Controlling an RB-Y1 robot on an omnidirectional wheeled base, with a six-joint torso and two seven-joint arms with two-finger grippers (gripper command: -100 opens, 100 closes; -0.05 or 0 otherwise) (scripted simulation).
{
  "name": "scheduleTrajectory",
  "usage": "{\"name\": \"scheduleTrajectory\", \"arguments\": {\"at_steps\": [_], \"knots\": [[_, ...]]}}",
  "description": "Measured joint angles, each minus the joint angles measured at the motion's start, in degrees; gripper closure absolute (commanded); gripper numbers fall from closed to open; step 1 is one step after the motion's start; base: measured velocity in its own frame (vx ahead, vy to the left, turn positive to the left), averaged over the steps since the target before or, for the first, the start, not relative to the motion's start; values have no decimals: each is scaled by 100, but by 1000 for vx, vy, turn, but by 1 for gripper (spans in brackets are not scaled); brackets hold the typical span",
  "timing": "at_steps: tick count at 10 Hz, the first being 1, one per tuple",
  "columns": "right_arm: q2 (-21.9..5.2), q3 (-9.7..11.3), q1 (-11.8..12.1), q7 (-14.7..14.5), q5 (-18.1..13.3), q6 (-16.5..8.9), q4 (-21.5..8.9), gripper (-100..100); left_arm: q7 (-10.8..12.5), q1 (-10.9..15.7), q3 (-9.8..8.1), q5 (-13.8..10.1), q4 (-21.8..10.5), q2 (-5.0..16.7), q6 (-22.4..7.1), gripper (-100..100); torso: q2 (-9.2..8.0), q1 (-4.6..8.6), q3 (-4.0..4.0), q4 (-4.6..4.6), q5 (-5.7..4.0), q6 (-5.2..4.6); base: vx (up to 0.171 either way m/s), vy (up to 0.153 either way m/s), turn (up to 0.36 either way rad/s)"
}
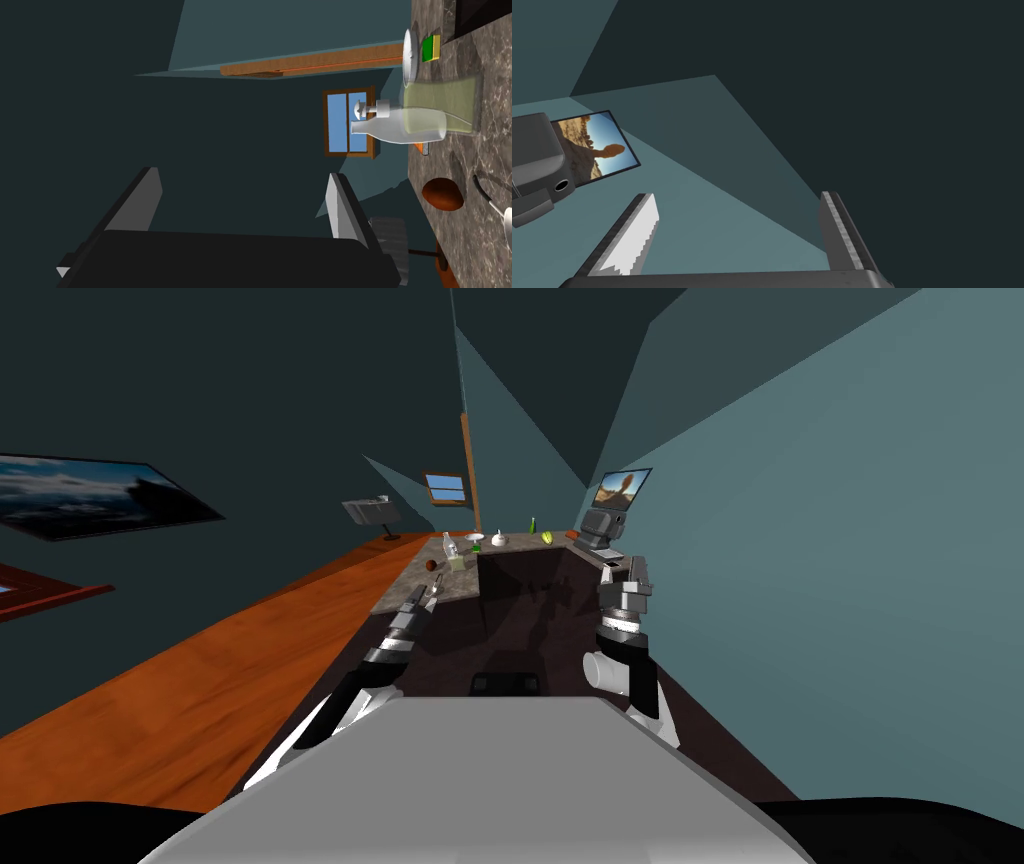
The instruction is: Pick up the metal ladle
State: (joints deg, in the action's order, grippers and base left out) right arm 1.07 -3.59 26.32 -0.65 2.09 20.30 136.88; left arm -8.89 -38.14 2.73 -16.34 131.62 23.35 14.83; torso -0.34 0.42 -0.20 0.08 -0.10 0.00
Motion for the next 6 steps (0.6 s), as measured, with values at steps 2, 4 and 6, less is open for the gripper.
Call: {"name": "scheduleTrajectory", "arguments": {"at_steps": [2,4,6], "knots": [[0,0,0,0,0,0,0,0,-172,-99,33,-227,-99,302,-116,-100,-2,5,-1,0,-2,0,-75,-123,-53],[0,0,0,0,0,0,0,0,-376,-146,118,-432,-215,560,-274,-100,-1,-2,0,0,0,0,-73,-108,-54],[0,0,0,0,0,0,0,0,-522,-251,120,-692,-319,915,-400,-100,6,-10,3,-1,2,0,-57,-92,-56]]}}
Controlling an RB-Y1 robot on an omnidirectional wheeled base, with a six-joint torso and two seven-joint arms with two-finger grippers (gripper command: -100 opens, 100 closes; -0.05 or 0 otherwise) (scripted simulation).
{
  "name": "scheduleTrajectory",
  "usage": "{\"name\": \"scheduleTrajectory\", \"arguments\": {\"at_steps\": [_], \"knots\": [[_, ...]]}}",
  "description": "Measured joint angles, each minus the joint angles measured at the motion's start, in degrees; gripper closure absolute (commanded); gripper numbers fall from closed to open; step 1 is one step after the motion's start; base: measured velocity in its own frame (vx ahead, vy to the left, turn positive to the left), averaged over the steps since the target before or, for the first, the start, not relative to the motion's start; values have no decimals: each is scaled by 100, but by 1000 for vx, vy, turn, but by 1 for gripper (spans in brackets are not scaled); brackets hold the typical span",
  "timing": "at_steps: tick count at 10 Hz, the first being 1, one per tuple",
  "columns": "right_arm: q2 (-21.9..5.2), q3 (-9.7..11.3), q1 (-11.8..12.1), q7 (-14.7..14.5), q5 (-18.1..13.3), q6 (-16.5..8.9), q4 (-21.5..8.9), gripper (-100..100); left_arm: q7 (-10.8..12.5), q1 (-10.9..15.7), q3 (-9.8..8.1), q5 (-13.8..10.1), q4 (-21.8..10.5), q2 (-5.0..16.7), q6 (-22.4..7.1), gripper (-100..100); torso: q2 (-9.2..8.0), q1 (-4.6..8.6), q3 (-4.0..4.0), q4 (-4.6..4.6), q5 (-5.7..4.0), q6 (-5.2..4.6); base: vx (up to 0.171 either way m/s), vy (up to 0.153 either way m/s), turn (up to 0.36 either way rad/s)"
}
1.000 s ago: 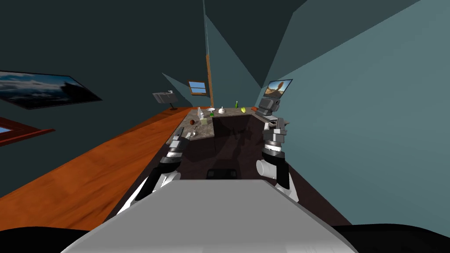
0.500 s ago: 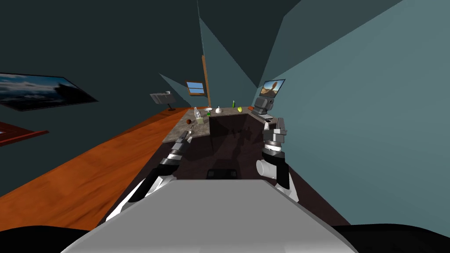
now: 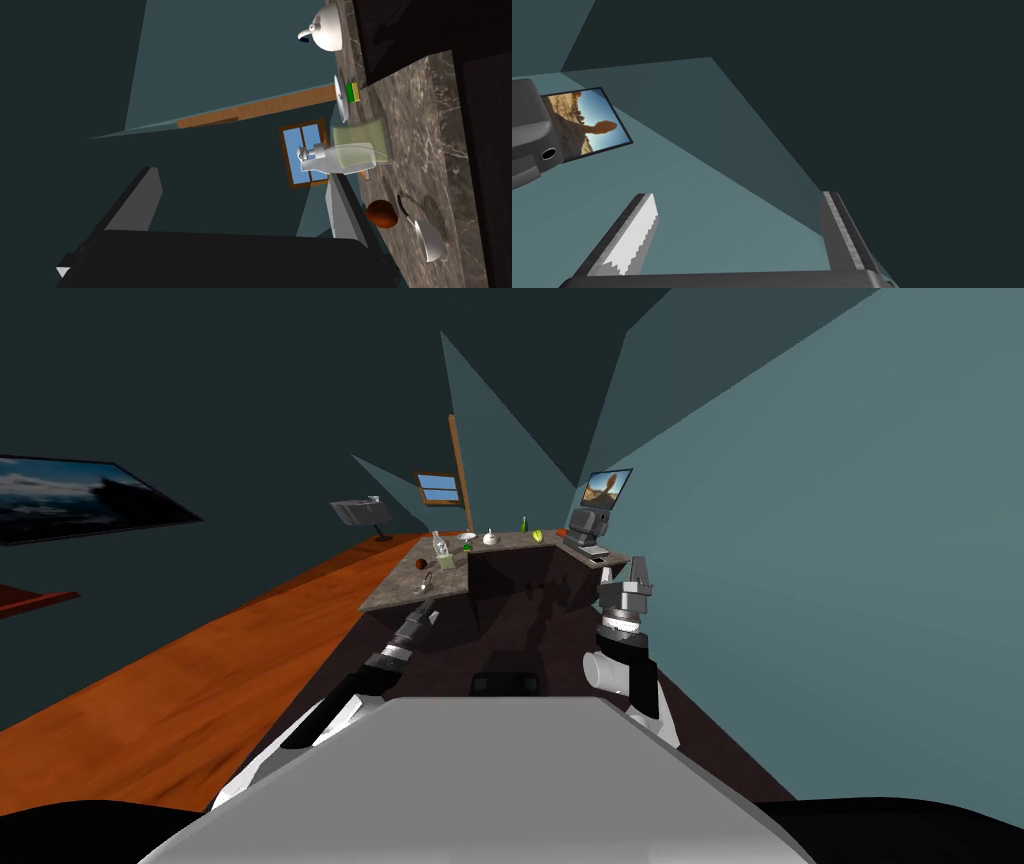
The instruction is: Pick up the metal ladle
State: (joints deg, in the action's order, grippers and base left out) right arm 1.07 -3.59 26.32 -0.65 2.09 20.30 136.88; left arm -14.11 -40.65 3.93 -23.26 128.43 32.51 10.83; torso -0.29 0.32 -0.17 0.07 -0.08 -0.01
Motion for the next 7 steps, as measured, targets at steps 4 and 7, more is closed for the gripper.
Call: {"name": "scheduleTrajectory", "arguments": {"at_steps": [4,7], "knots": [[0,0,0,0,0,0,0,0,-350,-158,115,-480,-168,602,-376,-100,1,-1,1,0,0,1,-57,-91,-66],[-1,-1,0,0,0,0,0,0,-496,-217,159,-752,-293,1000,-536,-100,5,-23,3,-1,5,0,-42,-42,-51]]}}
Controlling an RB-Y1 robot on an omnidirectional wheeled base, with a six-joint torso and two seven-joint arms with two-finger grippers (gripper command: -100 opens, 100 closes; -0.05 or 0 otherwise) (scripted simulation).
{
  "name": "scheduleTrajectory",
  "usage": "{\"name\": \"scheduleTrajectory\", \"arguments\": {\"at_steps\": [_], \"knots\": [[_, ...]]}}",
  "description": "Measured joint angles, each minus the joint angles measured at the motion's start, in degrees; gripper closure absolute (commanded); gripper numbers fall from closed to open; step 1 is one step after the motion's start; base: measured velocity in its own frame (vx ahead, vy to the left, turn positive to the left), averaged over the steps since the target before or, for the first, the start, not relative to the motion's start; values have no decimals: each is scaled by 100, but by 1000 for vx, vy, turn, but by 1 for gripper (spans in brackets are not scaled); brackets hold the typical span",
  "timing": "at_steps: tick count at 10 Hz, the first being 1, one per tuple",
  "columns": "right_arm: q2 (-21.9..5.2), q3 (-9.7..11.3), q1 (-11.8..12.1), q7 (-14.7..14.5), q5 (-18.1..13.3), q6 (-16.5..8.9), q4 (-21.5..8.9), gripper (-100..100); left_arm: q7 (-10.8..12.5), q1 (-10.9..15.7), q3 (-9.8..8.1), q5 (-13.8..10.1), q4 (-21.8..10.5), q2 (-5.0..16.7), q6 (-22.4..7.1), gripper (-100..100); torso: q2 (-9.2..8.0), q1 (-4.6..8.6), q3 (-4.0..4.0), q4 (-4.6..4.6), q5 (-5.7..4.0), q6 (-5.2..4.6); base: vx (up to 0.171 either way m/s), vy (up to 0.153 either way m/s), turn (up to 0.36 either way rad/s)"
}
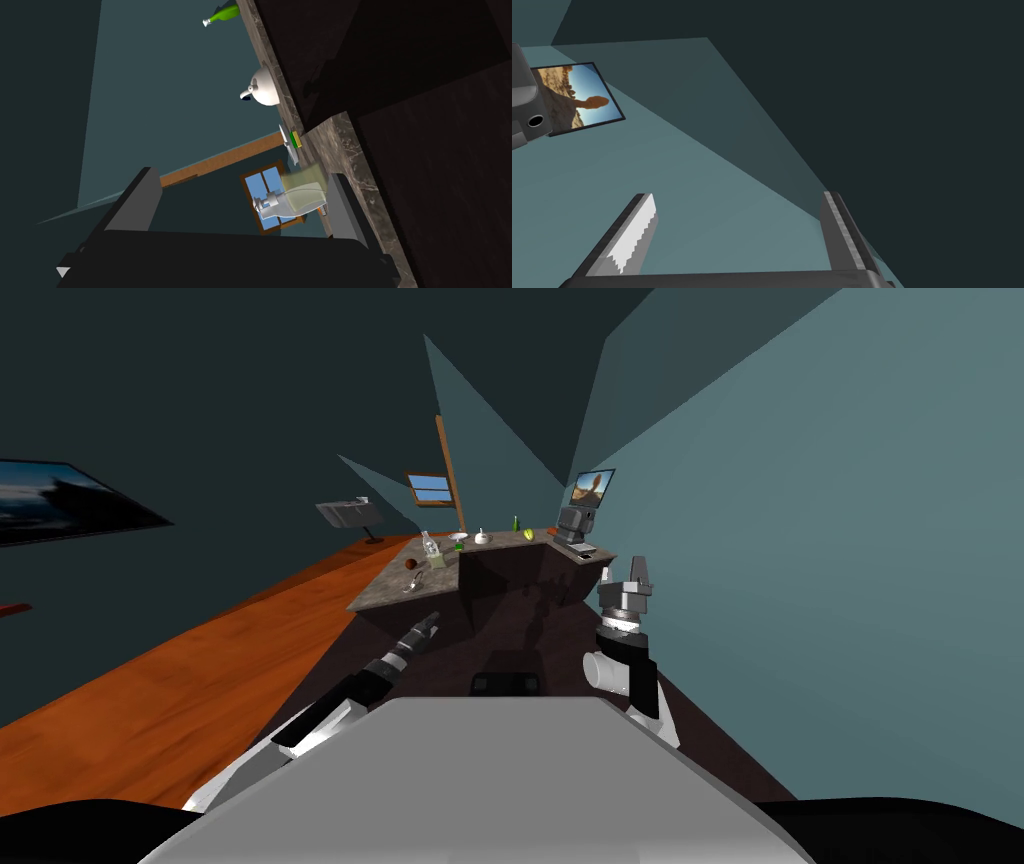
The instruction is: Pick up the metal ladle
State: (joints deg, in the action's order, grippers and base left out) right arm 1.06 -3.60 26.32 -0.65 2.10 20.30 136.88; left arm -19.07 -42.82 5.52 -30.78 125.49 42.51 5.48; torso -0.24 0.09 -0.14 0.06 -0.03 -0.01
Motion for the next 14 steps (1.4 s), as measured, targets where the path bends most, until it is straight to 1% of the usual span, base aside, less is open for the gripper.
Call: {"name": "scheduleTrajectory", "arguments": {"at_steps": [1,2,3,4,5,6,7,8,9,10,11,12,13,14], "knots": [[0,0,0,0,0,0,0,0,-47,-48,-2,-96,-26,171,-59,-100,1,0,0,1,-1,2,-46,-67,-118],[0,0,0,0,0,0,0,0,-126,-45,58,-247,-147,305,-148,-100,1,6,0,0,-1,0,-33,-55,-49],[0,0,1,0,0,0,0,0,-174,-106,78,-344,-202,477,-170,-100,4,2,1,0,-2,3,-11,-23,14],[0,-1,1,0,0,0,0,0,-184,-151,75,-379,-203,605,-157,-100,11,-7,5,-1,0,3,-32,-37,-144],[0,0,0,0,0,0,0,0,-237,-180,148,-517,-338,775,-161,-100,7,-6,4,-1,1,0,-29,-33,-63],[0,-1,1,0,0,0,0,0,-281,-229,146,-606,-348,943,-216,-100,8,-7,4,-1,0,3,-30,-43,-113],[0,0,0,0,0,0,0,0,-291,-252,159,-812,-475,1214,-259,-100,7,-5,4,-1,0,0,-25,-35,-69],[0,-1,1,0,0,0,0,0,-334,-314,174,-890,-488,1369,-311,-100,8,-6,4,-1,0,3,-19,-30,-136],[0,0,0,0,0,0,0,0,-420,-487,172,-1027,-476,1526,-387,-100,9,-7,4,-1,1,1,-15,-17,-75],[0,-1,1,0,0,0,0,0,-470,-485,227,-1108,-555,1691,-422,-100,12,-13,6,-2,2,2,-10,-12,-143],[-1,-1,1,0,0,0,0,0,-501,-561,275,-1271,-671,1897,-423,-100,14,-16,7,-2,3,1,-8,-3,-77],[-1,-1,1,0,0,0,0,0,-531,-528,329,-1356,-757,2057,-460,-100,16,-19,8,-2,4,2,-6,4,-171],[-1,-1,1,0,0,0,0,0,-571,-547,409,-1501,-890,2212,-496,-100,16,-22,9,-3,4,0,-4,11,-78],[-1,-1,1,0,0,0,0,0,-579,-543,439,-1609,-963,2401,-521,-100,18,-25,9,-3,5,3,-1,8,15]]}}
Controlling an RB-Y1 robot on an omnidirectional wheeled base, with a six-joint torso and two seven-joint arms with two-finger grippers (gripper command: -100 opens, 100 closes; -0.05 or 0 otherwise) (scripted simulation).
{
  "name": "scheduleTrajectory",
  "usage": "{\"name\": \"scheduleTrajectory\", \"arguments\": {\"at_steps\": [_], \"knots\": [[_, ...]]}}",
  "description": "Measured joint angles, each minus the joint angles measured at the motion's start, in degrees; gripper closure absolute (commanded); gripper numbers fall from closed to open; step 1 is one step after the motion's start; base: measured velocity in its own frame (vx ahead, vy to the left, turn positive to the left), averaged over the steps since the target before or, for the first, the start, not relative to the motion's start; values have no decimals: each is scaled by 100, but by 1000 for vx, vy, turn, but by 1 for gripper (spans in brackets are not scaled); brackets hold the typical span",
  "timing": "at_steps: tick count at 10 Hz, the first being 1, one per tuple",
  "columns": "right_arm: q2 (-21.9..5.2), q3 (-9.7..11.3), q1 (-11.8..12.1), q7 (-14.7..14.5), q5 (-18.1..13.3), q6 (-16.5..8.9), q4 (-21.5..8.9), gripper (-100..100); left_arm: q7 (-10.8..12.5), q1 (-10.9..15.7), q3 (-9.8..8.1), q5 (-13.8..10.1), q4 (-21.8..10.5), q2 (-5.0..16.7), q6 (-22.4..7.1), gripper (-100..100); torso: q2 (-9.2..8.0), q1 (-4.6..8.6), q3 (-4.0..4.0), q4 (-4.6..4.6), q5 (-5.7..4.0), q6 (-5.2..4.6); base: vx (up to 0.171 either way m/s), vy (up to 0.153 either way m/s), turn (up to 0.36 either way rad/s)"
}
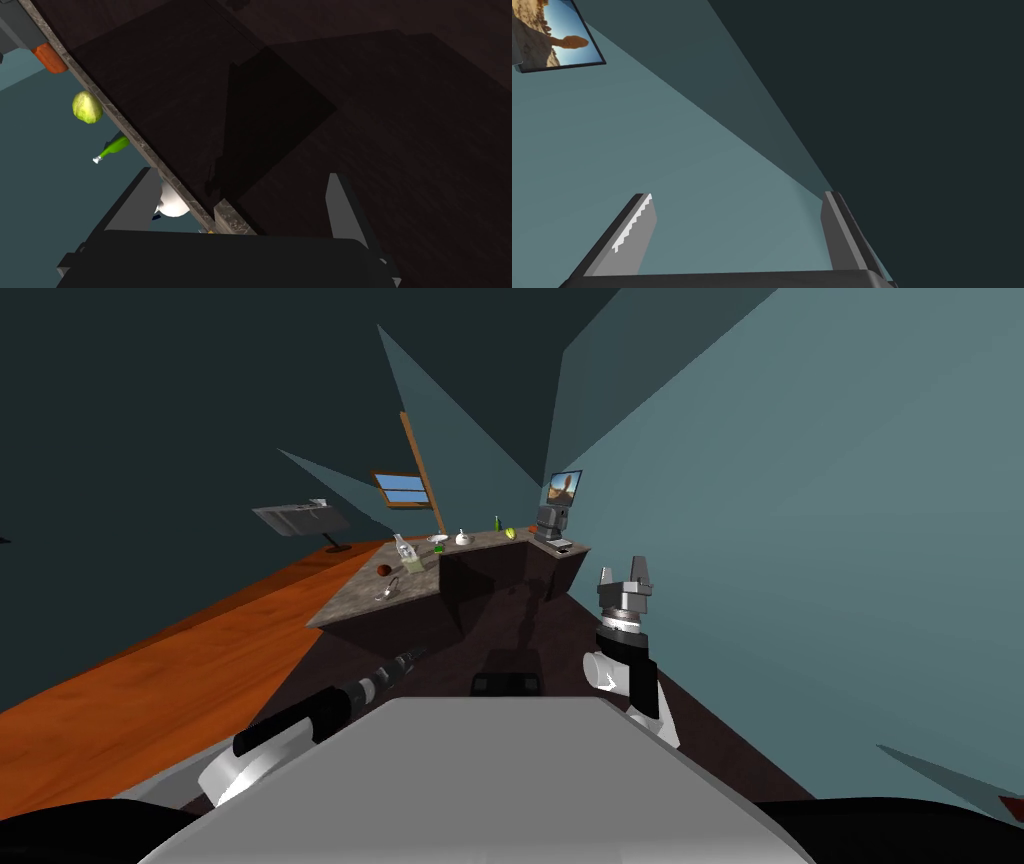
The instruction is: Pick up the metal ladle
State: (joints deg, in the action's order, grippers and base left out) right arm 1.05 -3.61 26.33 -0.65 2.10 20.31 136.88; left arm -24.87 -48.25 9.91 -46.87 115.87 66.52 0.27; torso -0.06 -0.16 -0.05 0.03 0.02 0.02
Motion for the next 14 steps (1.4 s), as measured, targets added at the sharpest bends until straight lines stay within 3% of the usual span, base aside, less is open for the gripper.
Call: {"name": "scheduleTrajectory", "arguments": {"at_steps": [2,4,5,10,12,14], "knots": [[0,0,-1,0,0,0,0,0,-35,77,88,-147,-131,205,-124,-100,2,-2,1,-1,1,-4,1,17,-134],[0,0,0,0,0,0,0,0,-52,-38,85,-262,-177,478,-126,-100,2,0,1,0,0,1,5,17,-69],[0,0,0,0,0,0,0,0,-31,-119,131,-427,-285,708,-56,-100,4,-5,2,-1,1,-2,4,33,-113],[0,-1,1,0,0,0,0,0,-74,-246,308,-908,-651,1422,-180,-100,10,-15,6,-2,4,1,15,45,-109],[0,0,0,0,0,0,0,0,-54,-367,274,-1050,-712,1682,-195,-100,10,-11,6,-2,3,-2,22,48,-142],[-1,0,0,0,0,0,0,0,-10,-348,520,-1296,-958,2093,-71,-100,19,-25,11,-4,6,-2,37,80,-157]]}}
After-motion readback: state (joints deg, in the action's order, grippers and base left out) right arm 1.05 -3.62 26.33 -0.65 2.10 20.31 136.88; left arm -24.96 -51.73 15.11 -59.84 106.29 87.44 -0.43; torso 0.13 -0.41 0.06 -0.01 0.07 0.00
